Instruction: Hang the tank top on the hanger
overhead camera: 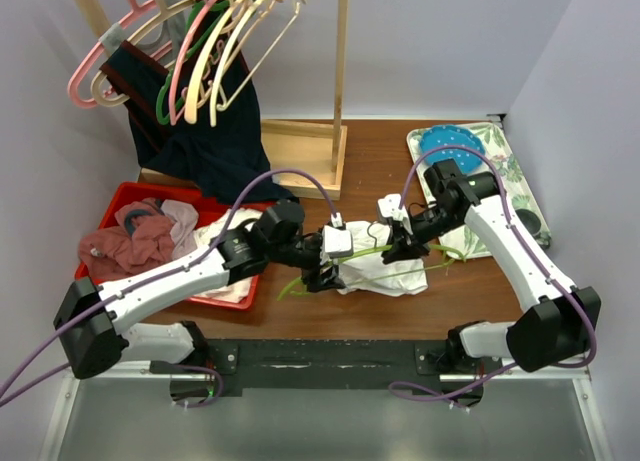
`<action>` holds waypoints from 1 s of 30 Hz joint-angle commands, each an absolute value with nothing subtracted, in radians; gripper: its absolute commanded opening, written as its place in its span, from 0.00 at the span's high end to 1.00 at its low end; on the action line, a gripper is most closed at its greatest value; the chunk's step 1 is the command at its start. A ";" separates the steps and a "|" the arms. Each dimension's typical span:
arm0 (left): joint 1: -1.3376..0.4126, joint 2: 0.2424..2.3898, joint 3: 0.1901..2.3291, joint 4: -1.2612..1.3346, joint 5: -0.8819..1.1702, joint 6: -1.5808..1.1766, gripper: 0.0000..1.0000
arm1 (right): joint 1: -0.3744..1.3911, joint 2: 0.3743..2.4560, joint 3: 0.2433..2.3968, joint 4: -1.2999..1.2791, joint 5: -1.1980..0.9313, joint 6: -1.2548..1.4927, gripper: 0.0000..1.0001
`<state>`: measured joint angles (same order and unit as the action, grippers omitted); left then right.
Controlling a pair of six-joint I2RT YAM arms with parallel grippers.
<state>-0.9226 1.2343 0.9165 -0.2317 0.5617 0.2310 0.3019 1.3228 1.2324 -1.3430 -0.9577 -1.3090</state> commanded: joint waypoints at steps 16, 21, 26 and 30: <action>-0.887 0.985 0.582 0.211 0.272 -0.265 1.00 | 0.117 1.163 1.236 -1.019 -0.864 -0.665 0.08; -0.887 0.870 0.419 0.340 0.134 -0.500 1.00 | 0.091 1.094 1.164 -0.942 -0.758 -0.635 0.03; -0.887 0.842 0.336 0.488 0.091 -0.623 1.00 | 0.101 1.089 1.052 -1.067 -0.805 -0.836 0.14; -0.887 0.873 0.327 0.548 0.092 -0.682 1.00 | 0.276 1.085 0.938 -0.985 -0.636 -0.830 0.20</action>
<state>-0.8902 0.8627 0.3298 0.3294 0.1299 -0.5632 0.1280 1.0851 1.0241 -1.0168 -0.7681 -0.7971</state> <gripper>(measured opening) 0.190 0.812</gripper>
